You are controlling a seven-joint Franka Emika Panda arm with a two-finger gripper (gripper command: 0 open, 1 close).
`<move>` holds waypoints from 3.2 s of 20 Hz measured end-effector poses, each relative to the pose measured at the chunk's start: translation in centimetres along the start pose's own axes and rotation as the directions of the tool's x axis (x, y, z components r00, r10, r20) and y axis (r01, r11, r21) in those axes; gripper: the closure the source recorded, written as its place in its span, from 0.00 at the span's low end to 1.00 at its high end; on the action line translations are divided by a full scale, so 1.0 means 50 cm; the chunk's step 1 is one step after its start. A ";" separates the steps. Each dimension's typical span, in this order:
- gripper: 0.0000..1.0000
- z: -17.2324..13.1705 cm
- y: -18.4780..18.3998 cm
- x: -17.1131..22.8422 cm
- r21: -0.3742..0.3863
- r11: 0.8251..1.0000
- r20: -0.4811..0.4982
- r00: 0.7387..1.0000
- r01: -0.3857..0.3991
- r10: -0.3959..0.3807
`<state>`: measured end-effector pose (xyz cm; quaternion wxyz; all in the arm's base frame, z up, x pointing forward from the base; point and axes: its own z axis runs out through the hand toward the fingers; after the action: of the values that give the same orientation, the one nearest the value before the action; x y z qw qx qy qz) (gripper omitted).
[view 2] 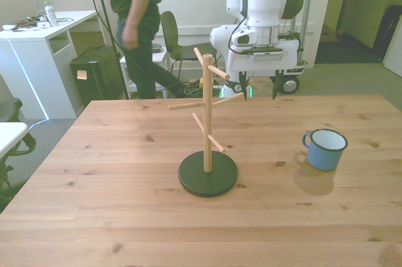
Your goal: Hang the mug
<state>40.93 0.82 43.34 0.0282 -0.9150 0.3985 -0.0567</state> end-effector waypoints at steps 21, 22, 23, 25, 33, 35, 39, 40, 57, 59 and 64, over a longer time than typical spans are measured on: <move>0.00 -0.039 -0.151 -0.095 0.039 0.974 -0.068 0.973 0.223 -0.220; 0.00 -0.045 -0.168 -0.099 0.042 0.970 -0.074 0.969 0.239 -0.235; 0.00 -0.052 -0.188 -0.106 0.046 0.965 -0.080 0.964 0.257 -0.253; 0.00 -0.060 -0.227 -0.121 0.044 0.955 -0.094 0.953 0.293 -0.288; 0.00 -0.014 -0.358 -0.142 0.003 0.918 -0.094 0.914 0.397 -0.395; 0.00 -0.006 -0.386 -0.131 0.001 0.912 -0.094 0.908 0.410 -0.408; 0.00 0.011 -0.446 -0.139 -0.012 0.896 -0.094 0.892 0.443 -0.442; 0.00 0.014 -0.462 -0.143 -0.015 0.895 -0.091 0.890 0.447 -0.446; 1.00 0.112 -0.553 -0.117 -0.075 0.889 -0.045 0.889 0.453 -0.456; 1.00 0.115 -0.552 -0.117 -0.077 0.889 -0.043 0.889 0.452 -0.456; 1.00 0.127 -0.541 -0.109 -0.088 0.892 -0.036 0.893 0.444 -0.448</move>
<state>57.72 23.27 39.23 -0.0320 -0.9805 0.1803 -0.0717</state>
